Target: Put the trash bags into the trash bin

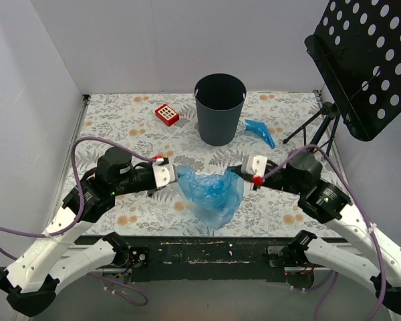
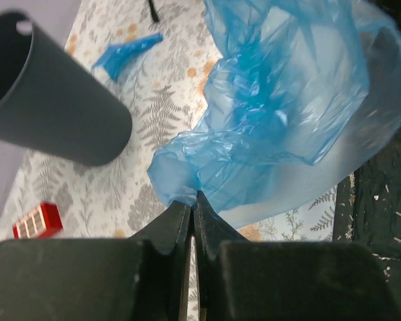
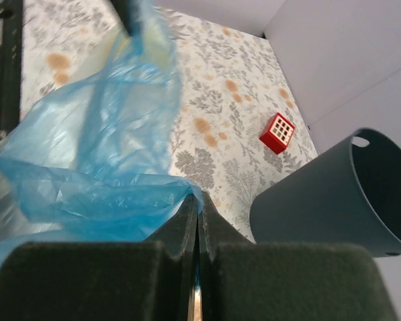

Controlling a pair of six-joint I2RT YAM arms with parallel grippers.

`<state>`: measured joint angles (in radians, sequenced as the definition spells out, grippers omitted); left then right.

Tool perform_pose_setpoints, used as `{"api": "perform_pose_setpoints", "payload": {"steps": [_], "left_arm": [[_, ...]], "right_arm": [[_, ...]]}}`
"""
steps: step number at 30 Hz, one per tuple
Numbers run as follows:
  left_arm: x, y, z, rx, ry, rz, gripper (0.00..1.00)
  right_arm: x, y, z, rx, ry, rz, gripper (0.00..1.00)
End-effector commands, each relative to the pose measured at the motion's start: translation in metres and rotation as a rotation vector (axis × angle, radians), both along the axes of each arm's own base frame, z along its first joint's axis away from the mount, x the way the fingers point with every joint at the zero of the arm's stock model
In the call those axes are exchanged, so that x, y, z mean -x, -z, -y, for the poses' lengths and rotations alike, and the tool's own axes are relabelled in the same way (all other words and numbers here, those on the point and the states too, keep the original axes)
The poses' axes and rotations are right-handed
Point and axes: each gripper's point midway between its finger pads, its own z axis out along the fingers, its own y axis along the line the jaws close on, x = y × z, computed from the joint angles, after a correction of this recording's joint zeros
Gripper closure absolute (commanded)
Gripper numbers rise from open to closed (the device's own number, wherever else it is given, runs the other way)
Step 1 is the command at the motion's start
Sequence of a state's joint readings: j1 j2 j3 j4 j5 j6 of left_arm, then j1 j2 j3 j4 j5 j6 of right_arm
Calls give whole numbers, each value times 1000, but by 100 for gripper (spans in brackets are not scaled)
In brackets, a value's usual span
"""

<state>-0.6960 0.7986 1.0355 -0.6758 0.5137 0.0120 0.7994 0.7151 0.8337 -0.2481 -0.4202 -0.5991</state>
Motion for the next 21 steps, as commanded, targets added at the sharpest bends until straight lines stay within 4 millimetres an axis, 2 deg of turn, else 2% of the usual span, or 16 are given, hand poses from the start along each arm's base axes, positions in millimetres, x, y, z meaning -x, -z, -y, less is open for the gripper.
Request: {"api": "perform_pose_setpoints", "payload": {"steps": [1, 4, 7, 9, 12, 14, 15, 16, 17, 19, 20, 21], "left_arm": [[-36, 26, -25, -1, -411, -234, 100], [-62, 54, -62, -105, -694, -292, 100], [-76, 66, -89, -100, -854, -397, 100], [-88, 71, -114, -49, -996, -485, 100], [-99, 86, -149, 13, -1157, -689, 100], [-114, 81, -156, 72, -1176, -778, 100], [-129, 65, -155, 118, -1159, -782, 100], [-148, 45, -153, 163, -1143, -758, 100], [-171, 14, -150, 220, -1124, -707, 100], [-216, -55, -148, 330, -1100, -564, 100], [-238, -88, -150, 380, -1095, -489, 100], [-254, -139, -151, 458, -1076, -375, 100]], "right_arm": [[-60, -25, -13, -111, 291, -201, 99], [-105, -30, -20, -147, 427, -315, 99], [-149, -7, -23, -106, 578, -448, 99], [-170, 7, -37, -63, 595, -528, 99], [-199, 20, -68, 2, 560, -576, 99], [-229, 18, -83, 11, 563, -533, 99], [-249, 10, -89, 3, 572, -486, 99], [-275, -7, -97, -23, 588, -434, 99], [-303, -19, -101, -45, 615, -400, 99], [-351, -102, -109, -207, 637, -240, 99], [-364, -148, -107, -310, 641, -116, 99], [-368, -197, -100, -413, 657, 43, 99]]}}
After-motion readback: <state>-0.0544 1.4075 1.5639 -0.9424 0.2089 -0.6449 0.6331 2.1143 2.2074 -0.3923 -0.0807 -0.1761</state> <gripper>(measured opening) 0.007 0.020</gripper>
